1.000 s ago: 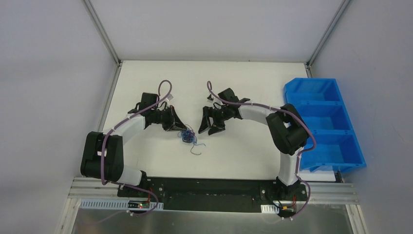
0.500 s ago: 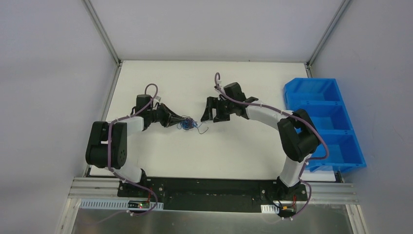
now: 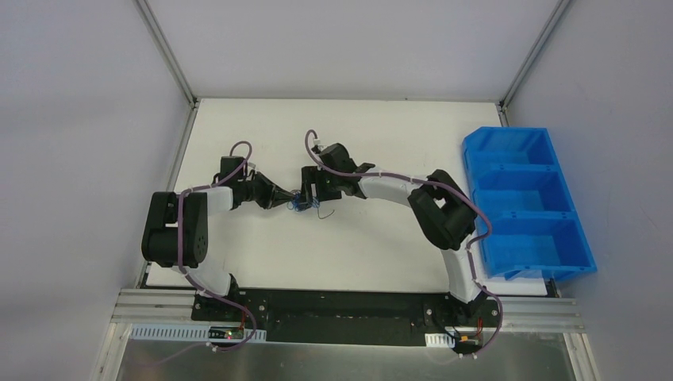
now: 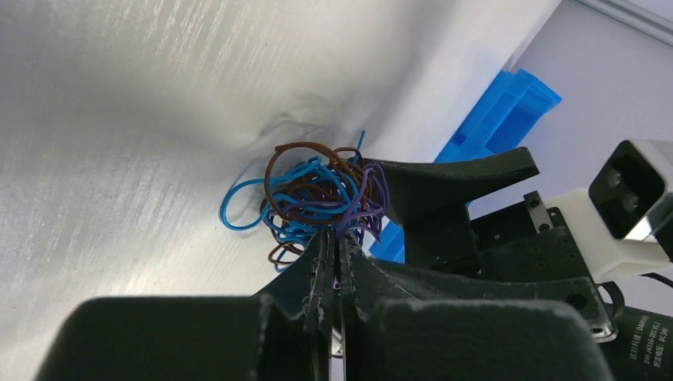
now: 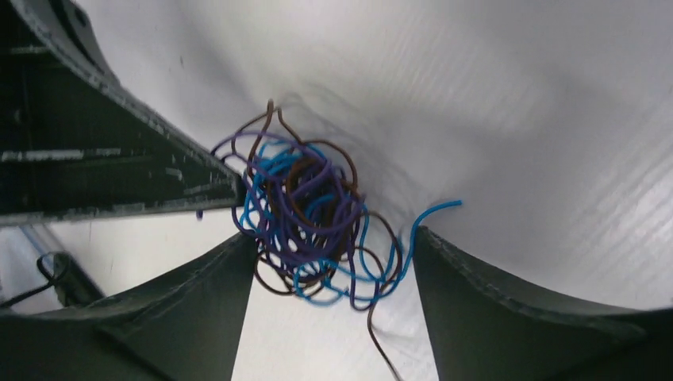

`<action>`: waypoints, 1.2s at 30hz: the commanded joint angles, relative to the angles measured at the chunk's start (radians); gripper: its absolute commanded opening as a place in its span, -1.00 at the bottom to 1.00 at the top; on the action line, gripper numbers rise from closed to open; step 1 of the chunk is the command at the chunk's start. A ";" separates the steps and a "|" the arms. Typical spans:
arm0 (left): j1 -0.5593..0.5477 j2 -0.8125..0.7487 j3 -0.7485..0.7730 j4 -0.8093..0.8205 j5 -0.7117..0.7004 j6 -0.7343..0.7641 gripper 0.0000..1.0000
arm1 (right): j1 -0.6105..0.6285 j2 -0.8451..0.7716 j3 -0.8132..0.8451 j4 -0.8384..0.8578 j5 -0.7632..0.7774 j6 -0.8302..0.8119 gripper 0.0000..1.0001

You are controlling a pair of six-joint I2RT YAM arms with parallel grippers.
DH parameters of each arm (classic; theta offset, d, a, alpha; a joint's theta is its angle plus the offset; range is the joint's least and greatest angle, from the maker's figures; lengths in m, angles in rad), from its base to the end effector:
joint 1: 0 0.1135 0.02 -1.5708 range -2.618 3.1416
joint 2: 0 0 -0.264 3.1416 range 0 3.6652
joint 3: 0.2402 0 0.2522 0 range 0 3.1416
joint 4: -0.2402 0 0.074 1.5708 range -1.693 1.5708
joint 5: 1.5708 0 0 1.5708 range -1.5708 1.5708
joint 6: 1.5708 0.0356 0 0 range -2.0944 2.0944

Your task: Untangle the cables

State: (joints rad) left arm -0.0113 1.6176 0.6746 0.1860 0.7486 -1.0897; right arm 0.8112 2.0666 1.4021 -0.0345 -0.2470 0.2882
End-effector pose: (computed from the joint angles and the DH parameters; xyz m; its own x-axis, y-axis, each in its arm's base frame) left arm 0.2972 -0.0276 0.1455 -0.7637 -0.6409 0.0780 -0.3760 0.3433 -0.8607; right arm 0.3094 0.3385 0.1721 -0.6613 -0.2961 -0.6892 -0.6717 0.6427 0.3684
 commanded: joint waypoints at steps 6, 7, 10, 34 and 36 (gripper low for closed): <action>0.005 -0.096 0.138 -0.075 0.166 0.066 -1.00 | -0.042 0.036 0.040 -0.115 0.163 -0.061 -0.50; 0.005 -0.125 0.158 -0.111 0.175 0.088 -1.00 | -0.061 0.019 0.026 -0.126 0.141 -0.062 -0.72; 0.029 -0.220 0.248 -0.272 0.183 0.206 -1.00 | -0.115 -0.055 -0.035 -0.157 0.088 -0.109 -1.00; 0.233 -0.307 0.890 -0.499 0.223 0.457 -1.00 | -0.382 -0.359 -0.357 -0.413 0.037 -0.463 -0.82; 0.232 -0.304 0.866 -0.499 0.245 0.458 -1.00 | -0.382 -0.369 -0.323 -0.429 -0.047 -0.456 -0.59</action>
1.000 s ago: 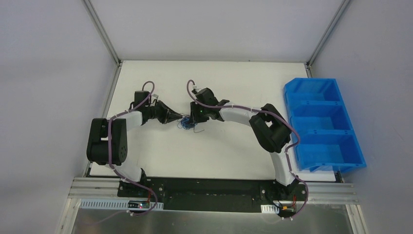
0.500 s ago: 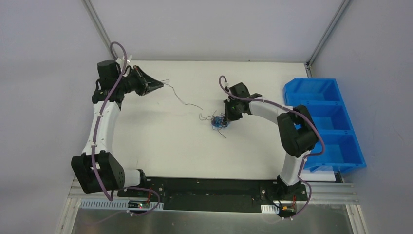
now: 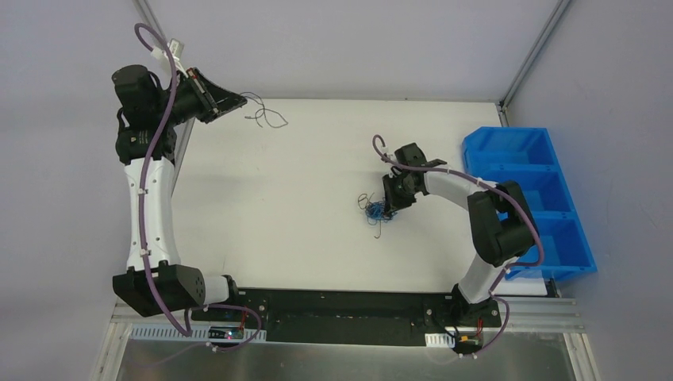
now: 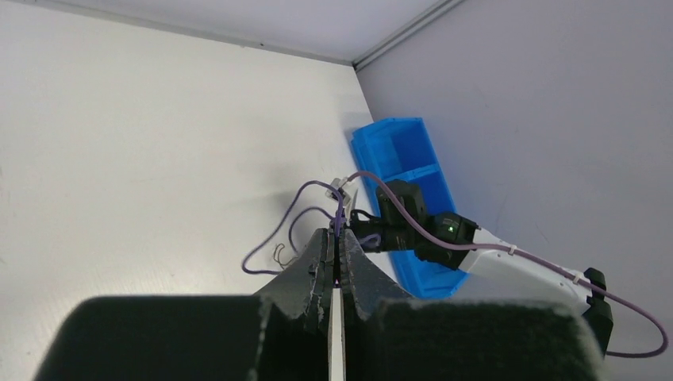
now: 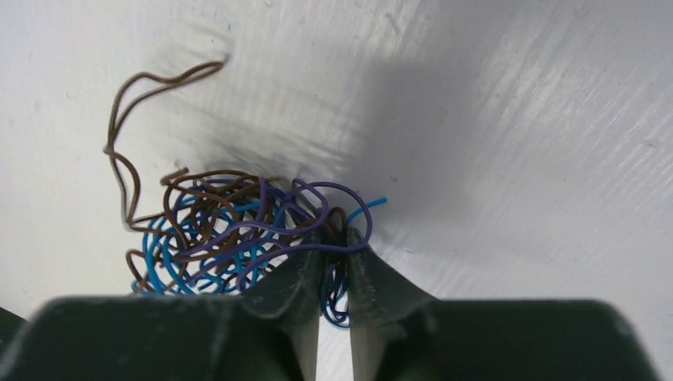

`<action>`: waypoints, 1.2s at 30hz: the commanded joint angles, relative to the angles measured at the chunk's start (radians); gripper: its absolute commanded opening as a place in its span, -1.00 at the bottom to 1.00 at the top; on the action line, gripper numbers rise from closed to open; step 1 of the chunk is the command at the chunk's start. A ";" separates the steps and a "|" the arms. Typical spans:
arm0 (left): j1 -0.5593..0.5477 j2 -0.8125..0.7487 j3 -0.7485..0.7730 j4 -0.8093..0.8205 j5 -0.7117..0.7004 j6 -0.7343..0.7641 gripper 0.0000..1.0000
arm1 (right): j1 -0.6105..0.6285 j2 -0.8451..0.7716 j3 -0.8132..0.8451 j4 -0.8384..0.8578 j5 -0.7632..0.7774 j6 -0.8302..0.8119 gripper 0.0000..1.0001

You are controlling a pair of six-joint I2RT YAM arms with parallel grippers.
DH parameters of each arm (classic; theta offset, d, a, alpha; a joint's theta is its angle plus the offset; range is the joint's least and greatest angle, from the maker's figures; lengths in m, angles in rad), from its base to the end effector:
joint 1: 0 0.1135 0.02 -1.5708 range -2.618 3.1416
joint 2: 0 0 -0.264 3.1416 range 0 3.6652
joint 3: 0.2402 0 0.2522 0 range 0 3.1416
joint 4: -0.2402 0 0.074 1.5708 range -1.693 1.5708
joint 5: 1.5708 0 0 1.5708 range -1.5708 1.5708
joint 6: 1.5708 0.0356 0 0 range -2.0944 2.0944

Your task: Untangle the cables

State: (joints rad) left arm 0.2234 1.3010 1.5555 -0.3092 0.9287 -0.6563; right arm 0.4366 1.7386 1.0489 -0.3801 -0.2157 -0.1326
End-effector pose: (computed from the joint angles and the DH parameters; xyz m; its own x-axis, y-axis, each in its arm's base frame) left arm 0.2665 0.0313 0.4825 -0.4371 -0.4740 -0.7644 0.4801 0.5956 -0.6440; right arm 0.3080 0.1521 0.1688 -0.7209 -0.4789 -0.5009 -0.6068 0.7853 0.1226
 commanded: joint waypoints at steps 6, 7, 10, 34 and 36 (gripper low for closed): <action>-0.056 0.004 -0.101 -0.013 0.113 0.063 -1.00 | -0.008 -0.139 0.185 -0.112 -0.174 -0.040 0.34; -0.075 -0.001 -0.116 -0.018 0.113 0.078 -1.00 | -0.009 -0.159 0.208 -0.113 -0.194 -0.050 0.40; -0.157 -0.013 -0.157 -0.046 0.104 0.132 -1.00 | -0.007 -0.204 0.296 -0.113 -0.281 -0.060 0.52; -0.517 0.080 -0.097 -0.073 0.221 0.241 -1.00 | 0.284 -0.297 0.424 0.077 -0.379 -0.145 0.11; -0.523 0.088 -0.080 -0.073 0.222 0.228 -1.00 | 0.289 -0.313 0.403 0.091 -0.364 -0.194 -0.16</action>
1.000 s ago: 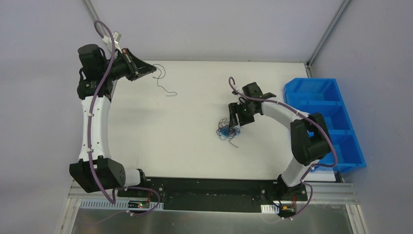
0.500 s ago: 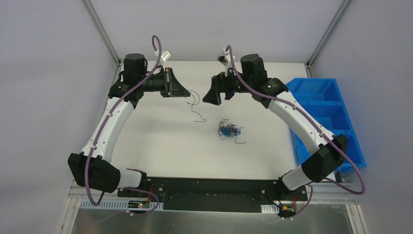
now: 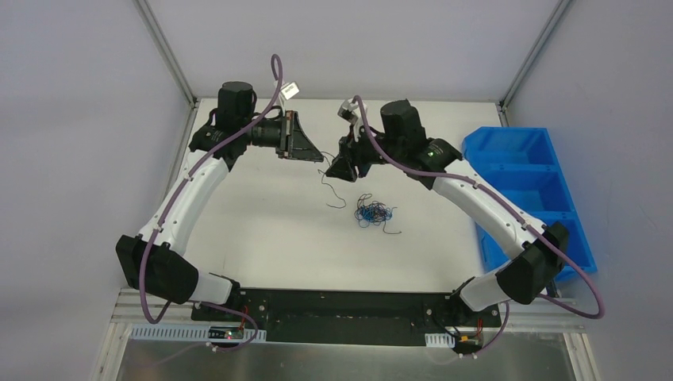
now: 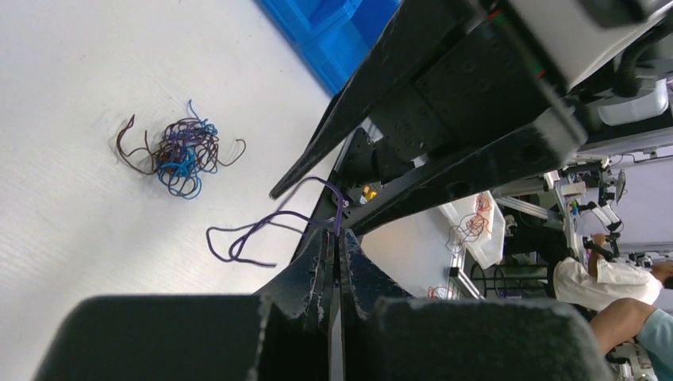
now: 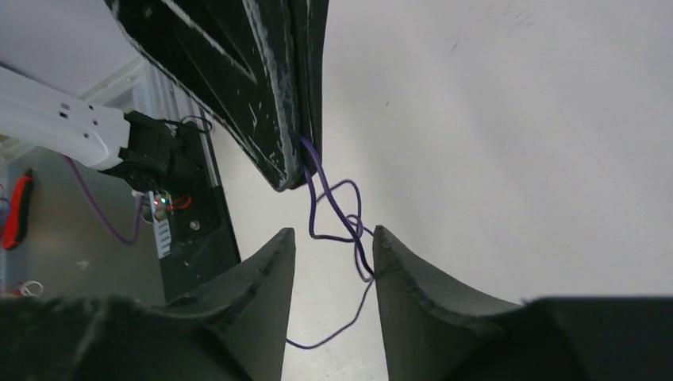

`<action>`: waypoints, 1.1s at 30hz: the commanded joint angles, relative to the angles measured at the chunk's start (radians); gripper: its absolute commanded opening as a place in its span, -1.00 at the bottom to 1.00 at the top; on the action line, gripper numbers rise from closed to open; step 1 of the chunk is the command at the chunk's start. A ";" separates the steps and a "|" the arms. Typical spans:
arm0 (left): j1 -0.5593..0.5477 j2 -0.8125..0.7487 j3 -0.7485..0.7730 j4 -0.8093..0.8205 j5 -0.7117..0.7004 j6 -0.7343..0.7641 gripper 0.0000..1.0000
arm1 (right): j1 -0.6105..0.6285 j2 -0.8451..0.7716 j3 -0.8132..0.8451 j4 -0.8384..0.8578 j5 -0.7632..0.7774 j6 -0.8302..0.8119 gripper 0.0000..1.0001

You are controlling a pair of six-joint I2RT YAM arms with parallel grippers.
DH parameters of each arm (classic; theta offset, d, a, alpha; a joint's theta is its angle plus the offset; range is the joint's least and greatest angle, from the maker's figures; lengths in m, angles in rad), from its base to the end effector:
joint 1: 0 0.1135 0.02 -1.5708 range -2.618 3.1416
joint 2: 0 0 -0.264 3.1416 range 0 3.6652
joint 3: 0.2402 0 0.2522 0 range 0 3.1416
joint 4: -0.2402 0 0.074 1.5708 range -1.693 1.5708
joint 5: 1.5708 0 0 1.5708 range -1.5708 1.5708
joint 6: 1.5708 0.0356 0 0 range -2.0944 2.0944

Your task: Untangle the cables

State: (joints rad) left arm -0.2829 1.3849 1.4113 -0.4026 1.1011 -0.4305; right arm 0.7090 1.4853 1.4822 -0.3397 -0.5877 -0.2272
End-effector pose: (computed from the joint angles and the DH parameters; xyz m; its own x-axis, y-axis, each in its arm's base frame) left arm 0.2776 -0.1138 0.4063 -0.7057 0.0084 -0.7085 0.6913 0.2274 -0.6858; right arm 0.2454 0.2365 0.4009 -0.0372 -0.2789 -0.9596 -0.9715 0.2349 -0.0306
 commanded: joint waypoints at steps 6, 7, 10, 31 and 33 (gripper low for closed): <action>-0.023 0.028 0.104 0.021 0.051 -0.022 -1.00 | 0.017 -0.113 -0.055 0.066 0.063 -0.129 -1.00; -0.021 0.029 0.105 0.021 0.040 -0.023 -0.85 | 0.014 -0.126 -0.066 0.065 0.079 -0.133 -1.00; -0.002 0.022 0.111 0.019 -0.028 -0.029 -0.26 | -0.030 -0.161 -0.097 0.032 0.109 -0.129 -1.00; 0.117 0.066 0.136 -0.010 -0.556 0.122 0.98 | -1.039 0.096 0.122 -0.114 0.221 -0.077 -1.00; 0.118 0.071 0.125 -0.010 -0.563 0.125 0.98 | -1.093 0.150 0.149 -0.119 0.209 -0.085 -1.00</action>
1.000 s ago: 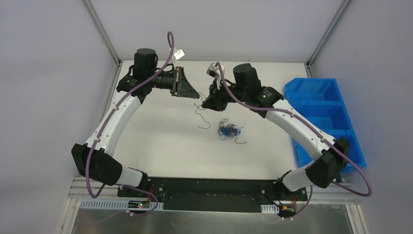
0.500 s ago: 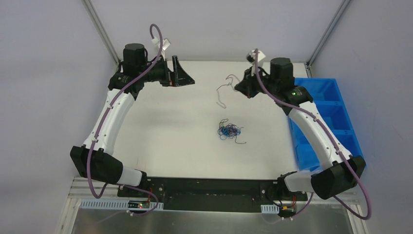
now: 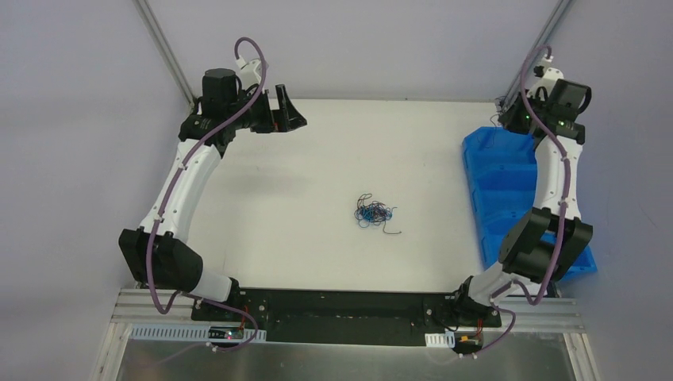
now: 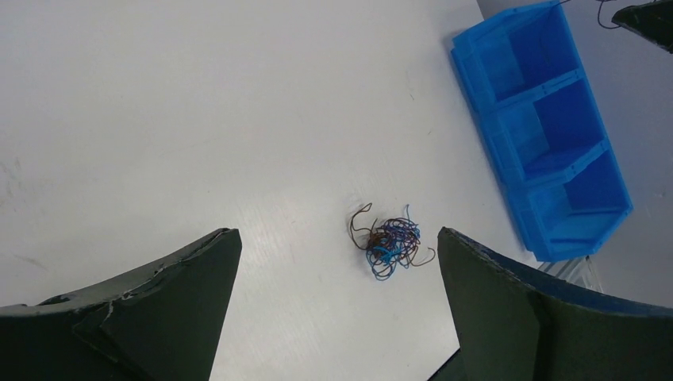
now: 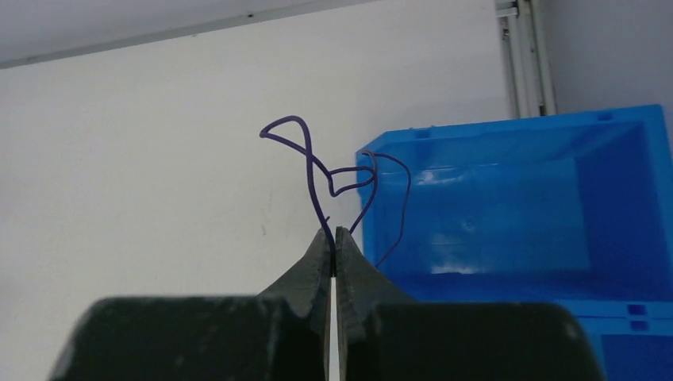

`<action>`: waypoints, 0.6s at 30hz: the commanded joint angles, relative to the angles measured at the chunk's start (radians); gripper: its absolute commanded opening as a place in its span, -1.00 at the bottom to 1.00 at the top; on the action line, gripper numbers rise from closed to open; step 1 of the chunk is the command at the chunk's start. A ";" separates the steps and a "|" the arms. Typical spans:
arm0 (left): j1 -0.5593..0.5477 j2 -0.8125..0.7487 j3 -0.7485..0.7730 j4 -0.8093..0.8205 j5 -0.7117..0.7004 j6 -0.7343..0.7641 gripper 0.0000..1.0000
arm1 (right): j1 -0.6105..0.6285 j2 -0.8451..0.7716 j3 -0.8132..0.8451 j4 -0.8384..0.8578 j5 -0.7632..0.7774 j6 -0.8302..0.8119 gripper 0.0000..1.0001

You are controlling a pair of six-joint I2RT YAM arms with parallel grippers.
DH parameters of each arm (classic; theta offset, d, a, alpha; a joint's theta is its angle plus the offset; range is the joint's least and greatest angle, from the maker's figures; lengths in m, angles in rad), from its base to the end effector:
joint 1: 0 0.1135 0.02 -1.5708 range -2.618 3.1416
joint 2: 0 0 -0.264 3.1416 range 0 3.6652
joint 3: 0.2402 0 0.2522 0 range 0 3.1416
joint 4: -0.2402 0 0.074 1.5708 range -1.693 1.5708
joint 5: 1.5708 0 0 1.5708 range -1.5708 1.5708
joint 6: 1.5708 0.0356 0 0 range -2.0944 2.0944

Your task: Untangle the cables

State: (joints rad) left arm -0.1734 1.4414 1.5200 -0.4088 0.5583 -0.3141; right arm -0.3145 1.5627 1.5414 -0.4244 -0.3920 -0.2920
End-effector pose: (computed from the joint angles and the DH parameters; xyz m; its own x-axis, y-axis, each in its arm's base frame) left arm 0.3159 -0.0745 0.4206 -0.5015 -0.1782 -0.8466 0.5100 0.7296 -0.4556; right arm 0.3470 -0.0986 0.3862 -0.3805 -0.1560 -0.9115 -0.1582 0.9821 -0.1020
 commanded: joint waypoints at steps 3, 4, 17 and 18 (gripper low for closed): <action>0.009 0.006 -0.009 -0.004 -0.028 0.036 0.98 | -0.105 0.120 0.115 -0.036 0.026 -0.044 -1.00; 0.009 0.003 -0.019 -0.005 -0.028 0.048 0.98 | -0.114 0.134 0.123 -0.040 0.030 -0.048 -1.00; -0.052 0.010 -0.261 -0.072 0.293 0.199 0.98 | -0.009 -0.007 0.014 -0.221 -0.103 -0.022 0.45; -0.078 0.025 -0.287 -0.052 0.311 0.190 0.96 | 0.019 -0.043 -0.045 -0.223 -0.140 -0.007 0.44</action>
State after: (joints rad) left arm -0.1822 1.4658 1.3136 -0.4683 0.6876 -0.1551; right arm -0.3908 1.6951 1.6253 -0.5758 -0.3859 -0.3370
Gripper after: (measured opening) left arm 0.990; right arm 0.722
